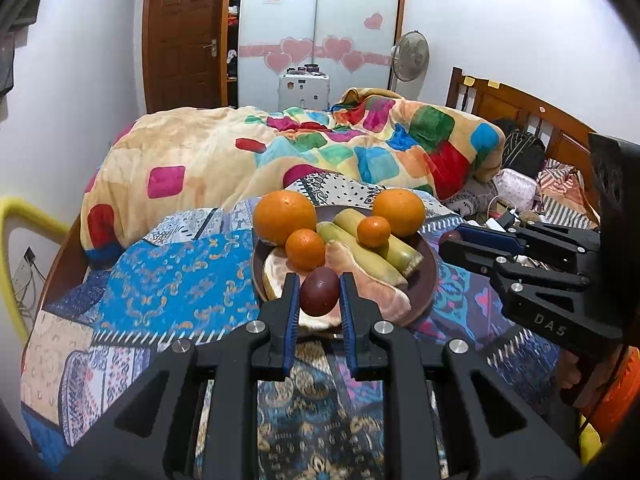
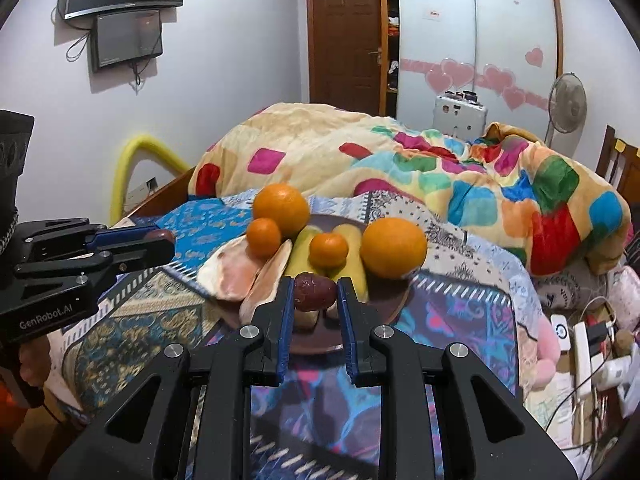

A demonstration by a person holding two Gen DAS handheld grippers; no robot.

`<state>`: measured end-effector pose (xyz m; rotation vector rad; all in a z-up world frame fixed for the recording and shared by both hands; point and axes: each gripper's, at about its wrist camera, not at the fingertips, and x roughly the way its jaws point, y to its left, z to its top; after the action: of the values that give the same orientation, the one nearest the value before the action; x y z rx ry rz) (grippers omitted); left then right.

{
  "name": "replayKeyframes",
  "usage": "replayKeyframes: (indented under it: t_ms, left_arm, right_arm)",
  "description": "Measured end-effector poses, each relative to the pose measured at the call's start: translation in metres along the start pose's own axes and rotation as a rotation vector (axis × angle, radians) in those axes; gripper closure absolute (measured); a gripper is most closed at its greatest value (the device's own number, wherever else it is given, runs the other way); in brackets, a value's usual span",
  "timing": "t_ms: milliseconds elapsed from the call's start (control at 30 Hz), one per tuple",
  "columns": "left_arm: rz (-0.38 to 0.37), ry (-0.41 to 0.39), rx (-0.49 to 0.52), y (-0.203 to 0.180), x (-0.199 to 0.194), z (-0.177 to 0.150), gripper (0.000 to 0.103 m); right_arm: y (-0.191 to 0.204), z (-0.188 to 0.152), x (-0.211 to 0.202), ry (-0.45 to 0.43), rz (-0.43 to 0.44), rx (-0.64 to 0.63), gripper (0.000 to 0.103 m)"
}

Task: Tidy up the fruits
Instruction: 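Carry date onto plate with left tool while right tool places its date there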

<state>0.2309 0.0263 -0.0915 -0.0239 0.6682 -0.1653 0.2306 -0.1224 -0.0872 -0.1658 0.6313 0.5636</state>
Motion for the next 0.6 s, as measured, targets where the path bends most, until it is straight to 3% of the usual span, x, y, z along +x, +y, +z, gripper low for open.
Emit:
replayKeyframes:
  t_ms: [600]
  left_arm:
    - [0.005,0.110,-0.004,0.012,0.071,0.010,0.084]
  right_arm:
    - [-0.008,0.003,0.051,0.088,0.018,-0.012,0.083]
